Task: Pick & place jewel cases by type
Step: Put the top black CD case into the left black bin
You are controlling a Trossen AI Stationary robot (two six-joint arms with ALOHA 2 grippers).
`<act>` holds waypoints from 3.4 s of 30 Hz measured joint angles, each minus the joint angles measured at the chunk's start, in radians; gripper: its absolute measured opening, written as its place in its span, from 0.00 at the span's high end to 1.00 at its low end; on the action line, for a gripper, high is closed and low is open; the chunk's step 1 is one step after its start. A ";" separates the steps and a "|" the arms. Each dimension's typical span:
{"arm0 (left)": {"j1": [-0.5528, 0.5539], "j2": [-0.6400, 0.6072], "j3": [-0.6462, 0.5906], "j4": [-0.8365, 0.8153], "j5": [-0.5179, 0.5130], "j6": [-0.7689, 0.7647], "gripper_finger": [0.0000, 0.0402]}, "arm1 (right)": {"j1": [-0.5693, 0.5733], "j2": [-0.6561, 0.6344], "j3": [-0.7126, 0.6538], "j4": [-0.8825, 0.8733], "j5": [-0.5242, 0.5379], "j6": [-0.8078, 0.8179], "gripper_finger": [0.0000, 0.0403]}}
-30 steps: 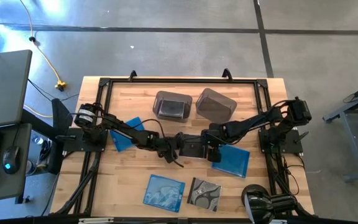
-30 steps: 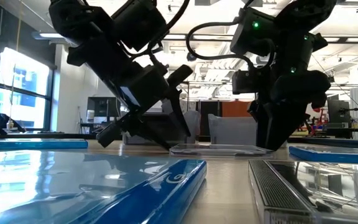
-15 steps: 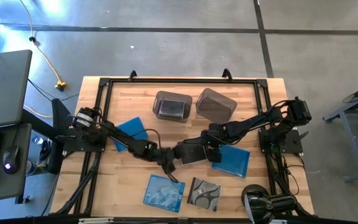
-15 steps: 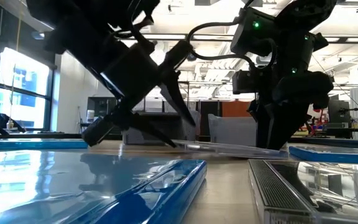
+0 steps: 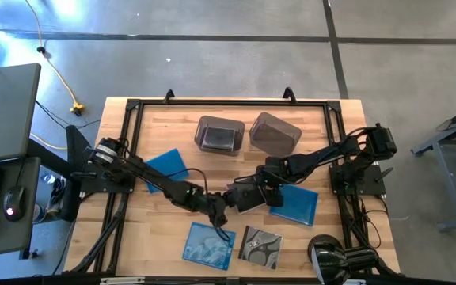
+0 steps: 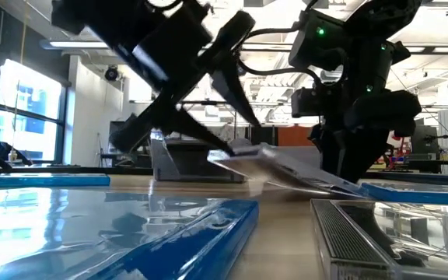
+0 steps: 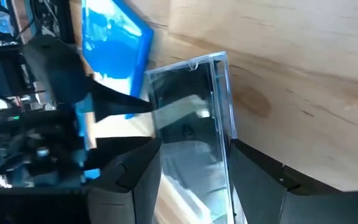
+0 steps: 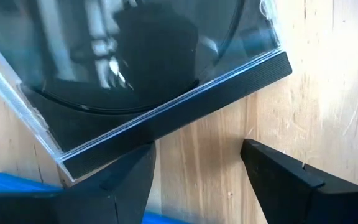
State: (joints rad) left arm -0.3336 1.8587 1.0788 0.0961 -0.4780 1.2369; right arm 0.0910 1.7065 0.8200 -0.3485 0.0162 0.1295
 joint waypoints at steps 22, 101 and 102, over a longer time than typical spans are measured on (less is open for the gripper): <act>0.011 -0.003 0.211 -0.184 -0.102 0.064 0.56 | 0.002 0.000 0.000 -0.003 -0.026 -0.017 0.40; 0.085 0.017 0.228 -0.032 0.176 -0.217 0.56 | 0.046 -0.075 0.001 0.190 -0.001 -0.134 0.40; 0.084 0.017 0.229 -0.030 0.178 -0.216 0.56 | 0.047 -0.083 0.001 0.185 0.006 -0.146 0.40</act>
State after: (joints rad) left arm -0.2493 1.8755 1.3074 0.0658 -0.3005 1.0205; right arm 0.1375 1.6239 0.8211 -0.1632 0.0219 -0.0168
